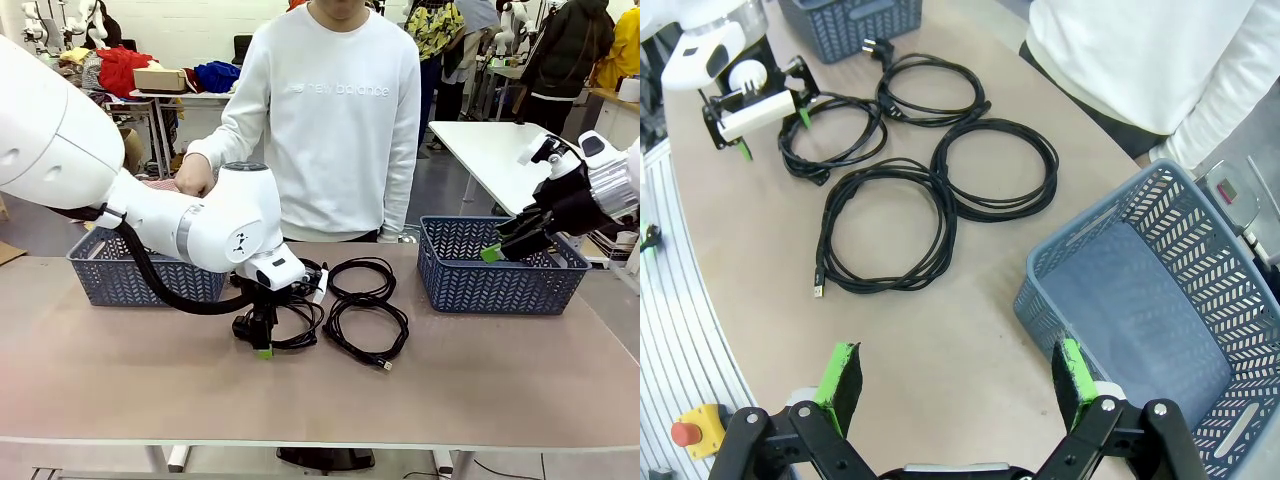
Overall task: Organize the cables according to human instructions.
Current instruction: Pick up a bundle of cables and place it in the basket indicated by the human.
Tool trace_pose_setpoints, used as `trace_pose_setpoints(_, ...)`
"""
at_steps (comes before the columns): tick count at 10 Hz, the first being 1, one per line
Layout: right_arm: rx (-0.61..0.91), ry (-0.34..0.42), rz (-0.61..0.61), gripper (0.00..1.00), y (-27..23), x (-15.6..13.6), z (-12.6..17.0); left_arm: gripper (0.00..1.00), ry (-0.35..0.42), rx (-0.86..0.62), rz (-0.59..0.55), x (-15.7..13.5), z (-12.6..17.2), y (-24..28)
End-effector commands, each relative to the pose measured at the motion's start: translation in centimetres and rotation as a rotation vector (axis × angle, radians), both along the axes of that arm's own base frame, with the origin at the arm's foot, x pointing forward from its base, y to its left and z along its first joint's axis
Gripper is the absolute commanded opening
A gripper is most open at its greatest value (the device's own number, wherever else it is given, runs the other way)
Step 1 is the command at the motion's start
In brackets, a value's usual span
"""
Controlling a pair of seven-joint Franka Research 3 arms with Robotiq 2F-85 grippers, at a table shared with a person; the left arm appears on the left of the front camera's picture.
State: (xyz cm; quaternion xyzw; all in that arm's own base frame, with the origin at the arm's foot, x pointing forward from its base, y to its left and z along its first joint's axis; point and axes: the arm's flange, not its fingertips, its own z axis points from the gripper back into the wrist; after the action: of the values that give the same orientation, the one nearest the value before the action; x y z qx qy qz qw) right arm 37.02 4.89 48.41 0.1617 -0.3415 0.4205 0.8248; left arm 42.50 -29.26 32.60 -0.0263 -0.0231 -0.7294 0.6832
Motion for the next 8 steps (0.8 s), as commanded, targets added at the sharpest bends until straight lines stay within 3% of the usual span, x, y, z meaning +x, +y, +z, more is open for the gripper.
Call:
trace_pose_setpoints(1,0.008,-0.016,0.023,1.0,-0.35,0.31,-0.13,1.0,-0.015,0.014,-0.005,0.26,-0.59,-0.15)
trace_pose_setpoints(5,0.008,-0.016,0.023,1.0,-0.35,0.31,-0.13,1.0,-0.012,0.024,-0.018,0.36,-0.76,-0.39)
trace_pose_setpoints(6,0.008,-0.016,0.023,1.0,-0.35,0.31,-0.13,0.82,-0.017,0.028,-0.016,0.41,-0.71,-0.43)
trace_pose_setpoints(7,0.008,-0.016,0.023,1.0,-0.35,0.31,-0.13,0.82,-0.017,0.029,-0.012,0.46,-0.78,-0.36)
trace_pose_setpoints(8,0.008,-0.016,0.023,1.0,-0.35,0.31,-0.13,0.63,-0.013,0.029,-0.009,0.56,-0.84,-0.34)
